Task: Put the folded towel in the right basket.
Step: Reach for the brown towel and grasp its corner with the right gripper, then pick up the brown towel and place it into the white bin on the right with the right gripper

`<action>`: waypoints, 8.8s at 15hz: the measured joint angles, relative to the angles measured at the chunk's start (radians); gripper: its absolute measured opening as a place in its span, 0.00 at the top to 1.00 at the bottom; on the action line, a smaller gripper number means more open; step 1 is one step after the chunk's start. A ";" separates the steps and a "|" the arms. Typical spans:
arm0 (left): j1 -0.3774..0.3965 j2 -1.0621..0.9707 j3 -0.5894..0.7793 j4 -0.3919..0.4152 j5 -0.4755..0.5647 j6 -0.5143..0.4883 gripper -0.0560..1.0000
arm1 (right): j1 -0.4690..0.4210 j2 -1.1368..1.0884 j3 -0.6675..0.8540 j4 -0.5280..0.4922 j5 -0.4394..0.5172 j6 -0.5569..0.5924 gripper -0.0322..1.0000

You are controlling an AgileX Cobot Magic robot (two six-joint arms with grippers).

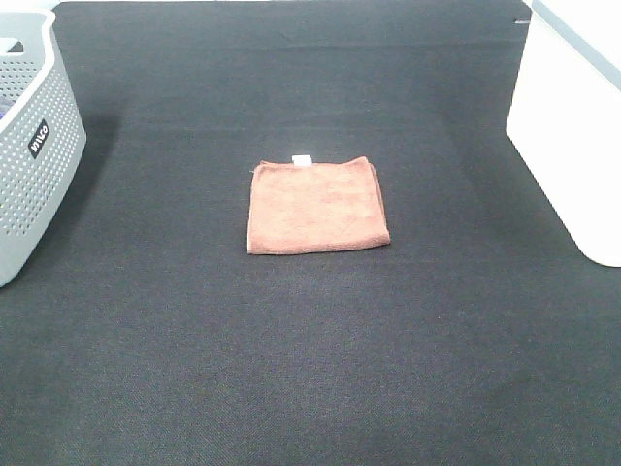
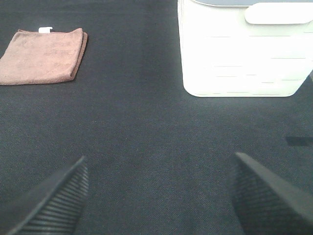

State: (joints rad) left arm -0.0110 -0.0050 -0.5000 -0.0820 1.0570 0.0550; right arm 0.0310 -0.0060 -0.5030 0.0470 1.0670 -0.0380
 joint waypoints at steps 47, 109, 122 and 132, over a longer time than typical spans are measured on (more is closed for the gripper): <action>0.000 0.000 0.000 0.000 0.000 0.000 0.12 | 0.000 0.000 0.000 0.000 0.000 0.000 0.25; 0.000 0.000 0.000 0.000 0.000 0.000 0.12 | 0.179 2.465 -1.418 0.560 -0.106 -0.245 0.30; 0.000 0.000 0.000 0.000 0.000 0.000 0.12 | 0.179 2.484 -1.440 0.688 -0.089 -0.314 0.97; 0.000 0.000 0.000 0.000 0.000 0.000 0.12 | 0.179 2.226 -1.486 0.639 0.010 -0.295 0.97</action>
State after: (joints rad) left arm -0.0110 -0.0050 -0.5000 -0.0820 1.0570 0.0550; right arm 0.2100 2.2200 -1.9890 0.6860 1.0770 -0.3330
